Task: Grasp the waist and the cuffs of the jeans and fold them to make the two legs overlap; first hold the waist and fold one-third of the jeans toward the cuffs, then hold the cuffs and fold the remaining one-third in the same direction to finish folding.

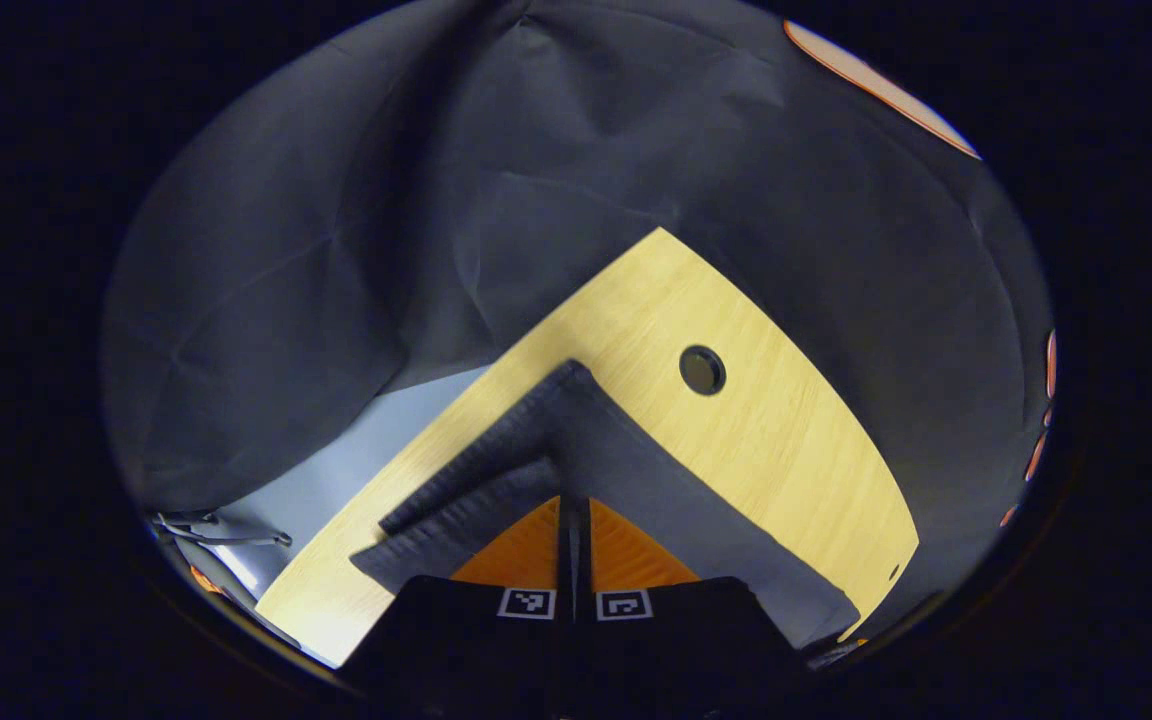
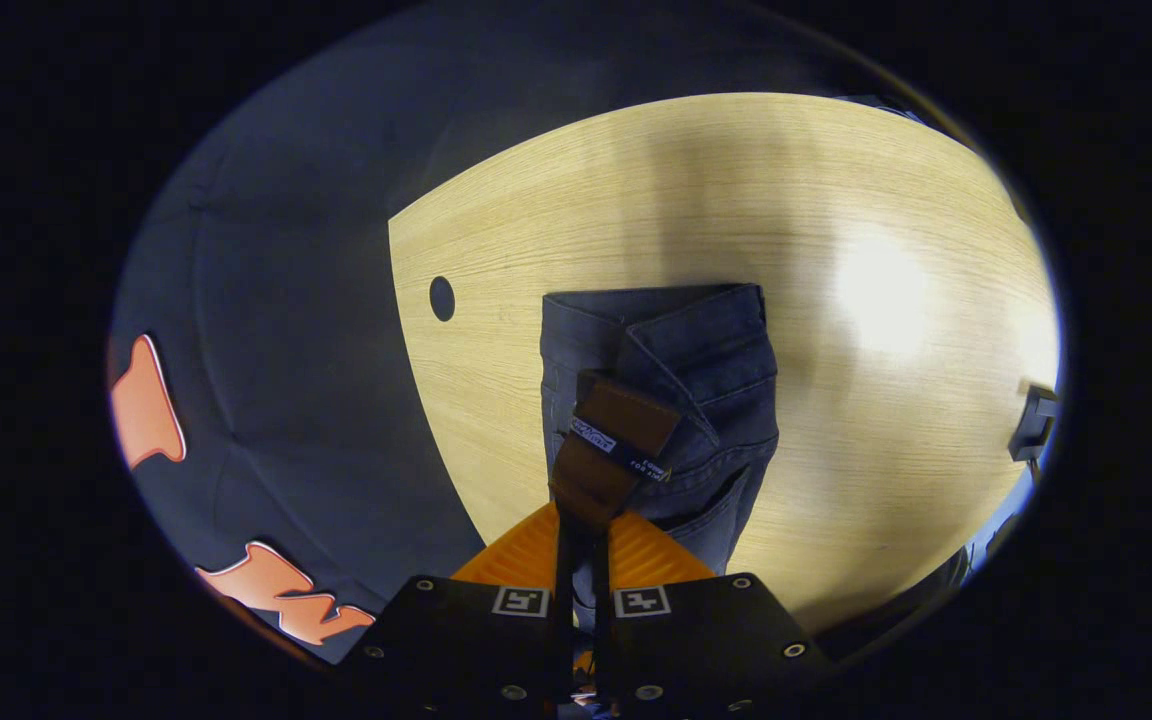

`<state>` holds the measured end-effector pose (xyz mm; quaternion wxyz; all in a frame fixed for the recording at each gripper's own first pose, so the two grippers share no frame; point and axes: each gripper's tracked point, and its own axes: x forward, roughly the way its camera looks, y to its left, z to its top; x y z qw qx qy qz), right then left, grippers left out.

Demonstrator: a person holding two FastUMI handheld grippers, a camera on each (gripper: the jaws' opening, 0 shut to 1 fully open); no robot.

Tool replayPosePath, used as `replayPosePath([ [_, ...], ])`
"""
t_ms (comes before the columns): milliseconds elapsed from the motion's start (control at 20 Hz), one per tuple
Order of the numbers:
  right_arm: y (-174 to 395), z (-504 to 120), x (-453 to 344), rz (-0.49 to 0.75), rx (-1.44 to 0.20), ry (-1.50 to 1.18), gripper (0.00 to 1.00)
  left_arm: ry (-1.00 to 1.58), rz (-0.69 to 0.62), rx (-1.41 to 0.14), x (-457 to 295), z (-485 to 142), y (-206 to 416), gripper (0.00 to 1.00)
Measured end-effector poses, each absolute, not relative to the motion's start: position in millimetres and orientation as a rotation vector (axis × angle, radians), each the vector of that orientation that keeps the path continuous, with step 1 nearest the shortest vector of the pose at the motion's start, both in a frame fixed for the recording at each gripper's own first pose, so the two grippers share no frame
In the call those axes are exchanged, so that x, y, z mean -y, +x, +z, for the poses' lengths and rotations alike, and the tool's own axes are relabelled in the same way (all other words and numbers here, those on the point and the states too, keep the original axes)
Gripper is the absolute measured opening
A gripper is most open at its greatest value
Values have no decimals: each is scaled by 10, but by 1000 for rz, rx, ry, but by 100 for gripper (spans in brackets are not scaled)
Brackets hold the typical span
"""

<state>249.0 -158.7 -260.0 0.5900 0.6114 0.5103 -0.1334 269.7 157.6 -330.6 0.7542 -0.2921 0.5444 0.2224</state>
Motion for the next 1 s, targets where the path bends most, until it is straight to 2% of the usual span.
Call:
replayPosePath([
  [200,2778,-2663,1386,-312,-1224,1388,10,-589,425,-1262,-1340,-3481,2767,1],
  [350,2845,-2717,1330,-330,-1242,1392,10,-597,397,-1392,-1074,-3617,2613,1],
  [500,2883,-2749,1330,-337,-1250,1388,10,-566,403,-1415,-944,-3897,2734,50],
  [550,2889,-2761,1333,-341,-1254,1388,13,-524,423,-1447,-978,-3981,2719,52],
  [600,2902,-2782,1321,-346,-1259,1391,10,-495,424,-1503,-963,-4062,2648,57],
  [700,2915,-2810,1310,-352,-1272,1392,9,-440,456,-1605,-919,-4180,2492,65],
  [750,2940,-2825,1302,-355,-1276,1387,9,-420,478,-1579,-940,-4142,2553,70],
  [850,2970,-2867,1289,-359,-1283,1382,10,-411,483,-1592,-943,-4200,2570,60],
  [900,2985,-2889,1275,-363,-1286,1385,10,-399,488,-1600,-932,-4225,2569,60],
  [1000,3005,-2910,1262,-370,-1288,1391,10,-392,501,-1600,-972,-4196,2510,6],
])
